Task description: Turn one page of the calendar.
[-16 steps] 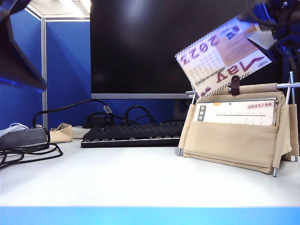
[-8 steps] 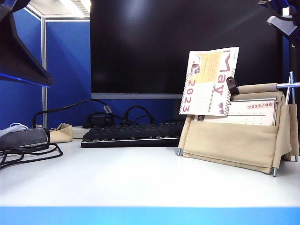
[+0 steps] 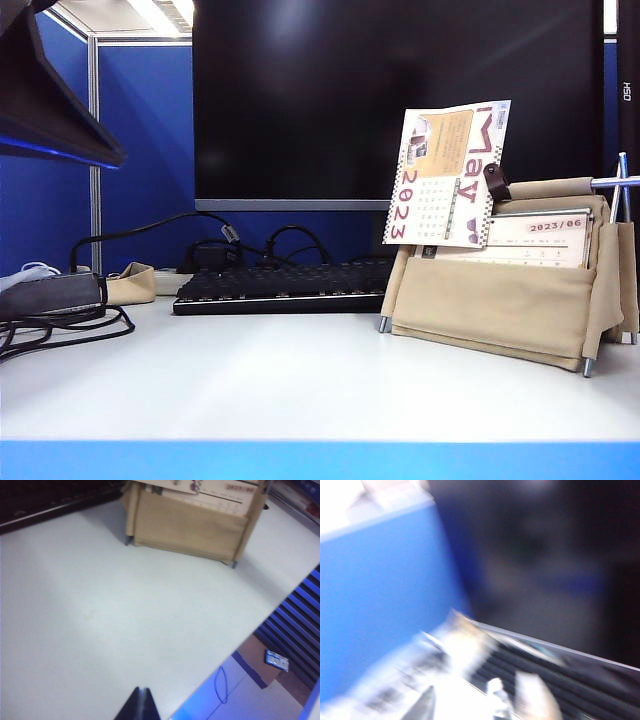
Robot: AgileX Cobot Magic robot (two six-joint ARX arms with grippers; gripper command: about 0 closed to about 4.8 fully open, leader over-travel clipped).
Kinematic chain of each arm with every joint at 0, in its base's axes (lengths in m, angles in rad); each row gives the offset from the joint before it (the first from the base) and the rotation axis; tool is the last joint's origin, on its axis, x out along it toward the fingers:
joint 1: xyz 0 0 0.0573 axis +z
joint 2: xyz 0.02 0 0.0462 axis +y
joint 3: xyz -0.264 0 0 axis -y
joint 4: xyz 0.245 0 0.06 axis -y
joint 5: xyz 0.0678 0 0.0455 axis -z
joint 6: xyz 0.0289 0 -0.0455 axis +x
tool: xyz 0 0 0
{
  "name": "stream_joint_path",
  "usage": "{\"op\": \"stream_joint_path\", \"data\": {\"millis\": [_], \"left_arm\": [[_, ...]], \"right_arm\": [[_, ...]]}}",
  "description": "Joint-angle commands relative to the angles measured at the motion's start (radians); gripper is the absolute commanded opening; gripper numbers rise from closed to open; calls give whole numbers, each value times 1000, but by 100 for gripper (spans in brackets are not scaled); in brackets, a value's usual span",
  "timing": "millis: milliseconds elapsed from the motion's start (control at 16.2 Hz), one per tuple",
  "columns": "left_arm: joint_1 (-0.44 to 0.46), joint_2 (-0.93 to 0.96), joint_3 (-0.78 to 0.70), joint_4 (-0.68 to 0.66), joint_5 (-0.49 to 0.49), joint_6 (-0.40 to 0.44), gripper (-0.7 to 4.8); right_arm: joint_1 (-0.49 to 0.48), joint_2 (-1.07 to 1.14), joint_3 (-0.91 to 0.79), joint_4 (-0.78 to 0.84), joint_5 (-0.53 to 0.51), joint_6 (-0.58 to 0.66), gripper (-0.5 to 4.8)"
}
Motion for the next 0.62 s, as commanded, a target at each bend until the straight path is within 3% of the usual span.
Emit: {"op": "stream_joint_path", "data": {"millis": [62, 185, 370, 617], "left_arm": [[0, -1, 3, 16, 11, 2, -5], [0, -1, 2, 16, 11, 2, -5], [0, -1, 2, 11, 15, 1, -5], [0, -1, 2, -7, 15, 1, -5]], "right_arm": [[34, 141, 342, -475, 71, -239, 182], [100, 266, 592, -670, 156, -328, 182], [194, 441, 842, -817, 177, -371, 184], [250, 597, 907, -958, 233, -458, 184]]}}
